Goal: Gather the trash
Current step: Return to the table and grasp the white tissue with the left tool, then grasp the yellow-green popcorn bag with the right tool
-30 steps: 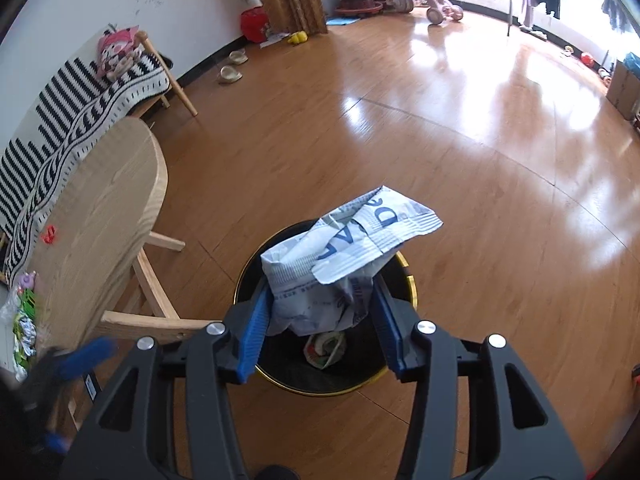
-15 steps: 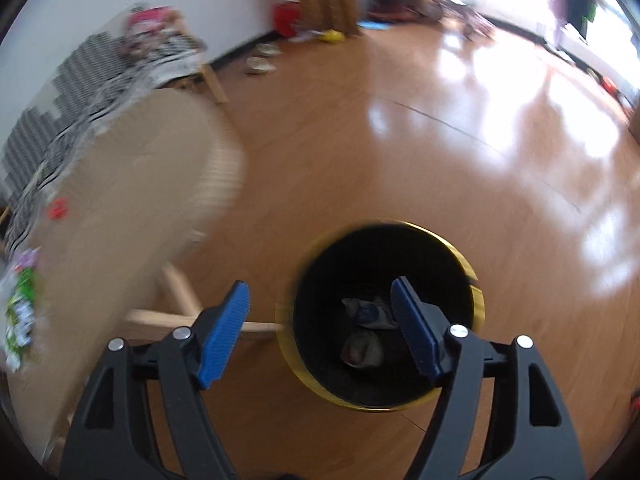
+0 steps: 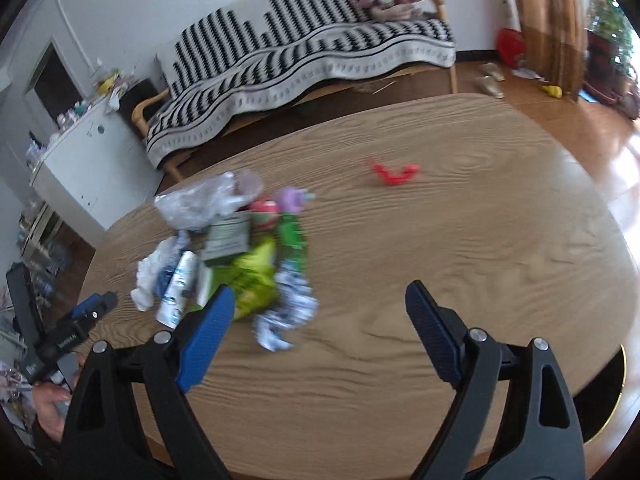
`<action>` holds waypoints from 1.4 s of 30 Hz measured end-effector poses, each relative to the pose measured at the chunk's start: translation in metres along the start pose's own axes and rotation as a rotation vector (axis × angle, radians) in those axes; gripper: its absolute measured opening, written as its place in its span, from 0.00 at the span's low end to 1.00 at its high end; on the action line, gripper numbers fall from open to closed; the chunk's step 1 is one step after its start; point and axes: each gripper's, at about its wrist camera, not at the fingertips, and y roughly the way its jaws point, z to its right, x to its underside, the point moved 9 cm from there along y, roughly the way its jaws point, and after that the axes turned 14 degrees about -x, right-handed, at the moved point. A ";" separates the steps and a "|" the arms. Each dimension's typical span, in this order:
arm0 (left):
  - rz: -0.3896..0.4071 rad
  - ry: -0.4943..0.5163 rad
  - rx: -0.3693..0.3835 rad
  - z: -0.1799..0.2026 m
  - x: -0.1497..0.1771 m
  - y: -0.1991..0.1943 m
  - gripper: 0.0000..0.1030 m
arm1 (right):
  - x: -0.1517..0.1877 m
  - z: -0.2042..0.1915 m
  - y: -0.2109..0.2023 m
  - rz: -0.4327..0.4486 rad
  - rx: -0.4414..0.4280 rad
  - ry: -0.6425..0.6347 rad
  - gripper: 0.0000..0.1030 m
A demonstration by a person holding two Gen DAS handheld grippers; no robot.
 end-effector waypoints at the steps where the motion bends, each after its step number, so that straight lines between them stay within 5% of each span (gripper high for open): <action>1: -0.009 -0.019 -0.006 -0.015 -0.002 0.007 0.92 | -0.001 -0.008 0.007 -0.017 -0.012 -0.001 0.82; 6: -0.042 -0.040 -0.064 -0.045 -0.002 0.039 0.92 | 0.004 -0.042 0.033 -0.056 -0.005 -0.043 0.82; 17: -0.070 0.061 -0.084 -0.026 -0.010 0.108 0.90 | 0.013 -0.058 0.082 -0.127 0.071 -0.171 0.82; 20: -0.075 0.094 -0.097 -0.021 -0.007 0.118 0.69 | 0.020 -0.060 0.100 -0.162 0.106 -0.229 0.82; 23: -0.061 0.128 -0.070 -0.013 -0.008 0.114 0.28 | 0.019 -0.057 0.113 -0.172 0.135 -0.254 0.82; 25: -0.043 0.124 -0.070 -0.013 -0.011 0.106 0.18 | 0.016 -0.054 0.119 -0.169 0.151 -0.261 0.82; 36: -0.015 0.033 -0.062 -0.022 -0.017 0.065 0.15 | 0.023 -0.034 0.166 -0.270 0.197 -0.276 0.65; 42: 0.013 0.029 -0.034 -0.008 -0.020 0.043 0.15 | 0.007 -0.037 0.144 -0.209 0.150 -0.245 0.60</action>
